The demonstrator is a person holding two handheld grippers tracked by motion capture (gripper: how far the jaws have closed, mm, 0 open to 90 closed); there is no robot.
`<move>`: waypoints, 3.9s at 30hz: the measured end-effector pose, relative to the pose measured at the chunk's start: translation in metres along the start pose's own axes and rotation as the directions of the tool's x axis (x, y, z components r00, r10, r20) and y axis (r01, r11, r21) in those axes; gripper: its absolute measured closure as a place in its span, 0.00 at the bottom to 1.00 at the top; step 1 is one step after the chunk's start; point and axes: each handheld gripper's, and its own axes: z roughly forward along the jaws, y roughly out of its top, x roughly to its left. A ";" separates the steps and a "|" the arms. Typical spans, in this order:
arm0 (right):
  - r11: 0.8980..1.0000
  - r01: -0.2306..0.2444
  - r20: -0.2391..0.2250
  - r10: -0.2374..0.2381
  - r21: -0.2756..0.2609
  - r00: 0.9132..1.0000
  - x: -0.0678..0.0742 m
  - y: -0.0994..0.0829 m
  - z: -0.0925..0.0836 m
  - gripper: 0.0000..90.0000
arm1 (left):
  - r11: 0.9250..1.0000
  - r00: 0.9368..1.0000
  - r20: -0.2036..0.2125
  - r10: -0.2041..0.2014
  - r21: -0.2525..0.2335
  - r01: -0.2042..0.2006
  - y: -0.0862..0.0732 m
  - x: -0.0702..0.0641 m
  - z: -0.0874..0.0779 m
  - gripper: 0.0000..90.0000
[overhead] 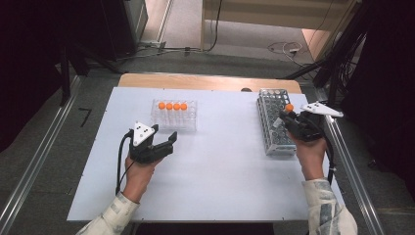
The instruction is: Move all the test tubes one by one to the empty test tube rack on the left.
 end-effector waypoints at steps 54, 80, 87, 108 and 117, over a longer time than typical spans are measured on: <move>0.956 0.288 -0.487 -0.226 0.056 0.844 0.235 -0.031 0.066 0.80 | 0.998 0.966 0.252 0.065 -0.003 -0.067 0.004 -0.030 -0.007 0.69; 0.957 0.284 -0.498 -0.215 0.065 0.840 0.231 -0.030 0.067 0.59 | 0.998 0.967 0.250 0.054 0.006 -0.058 0.004 -0.028 -0.005 0.77; 0.957 0.275 -0.479 -0.197 0.096 0.855 0.218 -0.030 0.064 0.33 | 1.000 0.976 0.215 0.021 -0.001 -0.021 0.009 -0.016 -0.006 0.77; 0.961 0.238 -0.364 -0.173 0.142 0.915 0.141 -0.052 0.037 0.27 | 0.999 0.998 0.051 -0.036 -0.025 0.037 0.037 0.032 -0.011 0.77; 0.961 0.222 -0.328 -0.159 0.165 0.931 0.118 -0.063 0.028 0.27 | 0.997 0.998 -0.008 -0.061 -0.044 0.061 0.054 0.049 -0.009 0.77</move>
